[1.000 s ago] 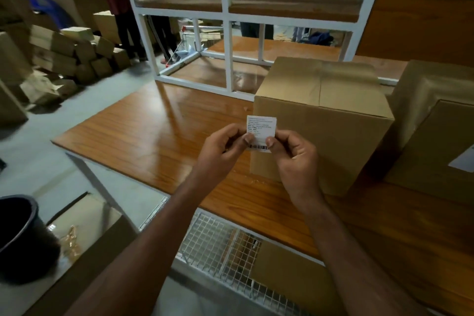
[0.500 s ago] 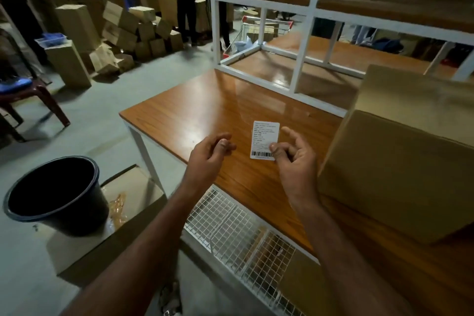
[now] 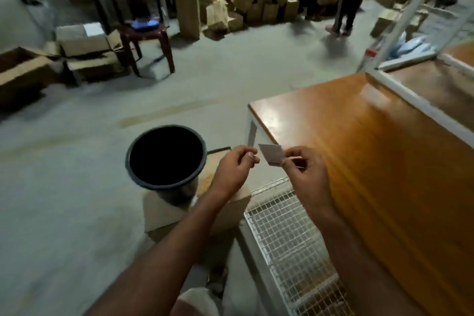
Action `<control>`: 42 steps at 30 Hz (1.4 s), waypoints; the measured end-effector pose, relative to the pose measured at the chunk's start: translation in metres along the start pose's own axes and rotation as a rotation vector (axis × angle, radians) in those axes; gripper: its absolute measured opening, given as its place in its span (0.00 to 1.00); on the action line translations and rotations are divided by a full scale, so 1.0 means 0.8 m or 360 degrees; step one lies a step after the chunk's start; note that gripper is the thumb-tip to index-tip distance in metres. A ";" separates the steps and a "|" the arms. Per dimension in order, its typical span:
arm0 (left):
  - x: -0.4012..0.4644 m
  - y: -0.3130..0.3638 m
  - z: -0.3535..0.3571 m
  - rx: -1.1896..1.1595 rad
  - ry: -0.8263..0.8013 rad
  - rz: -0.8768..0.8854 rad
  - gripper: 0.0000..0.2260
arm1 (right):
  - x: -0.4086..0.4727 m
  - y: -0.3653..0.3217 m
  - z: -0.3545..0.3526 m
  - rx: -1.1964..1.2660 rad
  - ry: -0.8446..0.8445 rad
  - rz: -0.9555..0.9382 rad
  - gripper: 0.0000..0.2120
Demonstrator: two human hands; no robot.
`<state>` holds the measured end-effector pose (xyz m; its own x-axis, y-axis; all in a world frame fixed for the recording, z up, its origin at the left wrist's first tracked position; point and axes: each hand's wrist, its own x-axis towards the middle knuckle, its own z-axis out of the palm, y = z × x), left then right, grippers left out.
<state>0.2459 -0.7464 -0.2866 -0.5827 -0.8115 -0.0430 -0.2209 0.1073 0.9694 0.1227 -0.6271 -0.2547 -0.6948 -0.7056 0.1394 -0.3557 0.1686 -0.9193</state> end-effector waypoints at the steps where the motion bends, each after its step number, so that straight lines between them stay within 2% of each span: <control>1: 0.010 -0.020 -0.019 0.0023 0.0060 -0.0065 0.10 | 0.016 0.003 0.030 -0.0033 -0.0077 -0.0014 0.08; 7: 0.035 -0.122 -0.130 0.0146 0.0460 -0.0462 0.08 | 0.075 0.018 0.228 -0.0380 -0.0524 -0.0351 0.09; 11: 0.039 -0.164 -0.176 0.0224 0.0694 -0.0640 0.07 | 0.084 0.032 0.318 -0.0593 -0.0734 -0.0483 0.13; 15: 0.037 -0.190 -0.198 0.0217 0.0730 -0.0765 0.08 | 0.089 0.049 0.364 -0.0788 -0.0911 -0.0514 0.04; 27: 0.037 -0.207 -0.201 0.0171 0.0701 -0.0825 0.08 | 0.089 0.083 0.391 -0.0946 -0.1206 -0.0288 0.11; 34: 0.034 -0.206 -0.198 0.0213 0.0680 -0.0823 0.08 | 0.083 0.083 0.389 -0.0875 -0.1138 -0.0282 0.04; 37: 0.031 -0.202 -0.198 0.0232 0.0679 -0.0810 0.08 | 0.081 0.083 0.389 -0.0821 -0.1121 -0.0307 0.03; 42: 0.027 -0.198 -0.199 0.0218 0.0677 -0.0782 0.09 | 0.080 0.076 0.372 -0.0602 -0.0987 -0.0352 0.09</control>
<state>0.3924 -0.8725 -0.4024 -0.0352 -0.9376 -0.3459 -0.4959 -0.2841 0.8206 0.2428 -0.8667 -0.4110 -0.1430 -0.9893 -0.0295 -0.7137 0.1237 -0.6895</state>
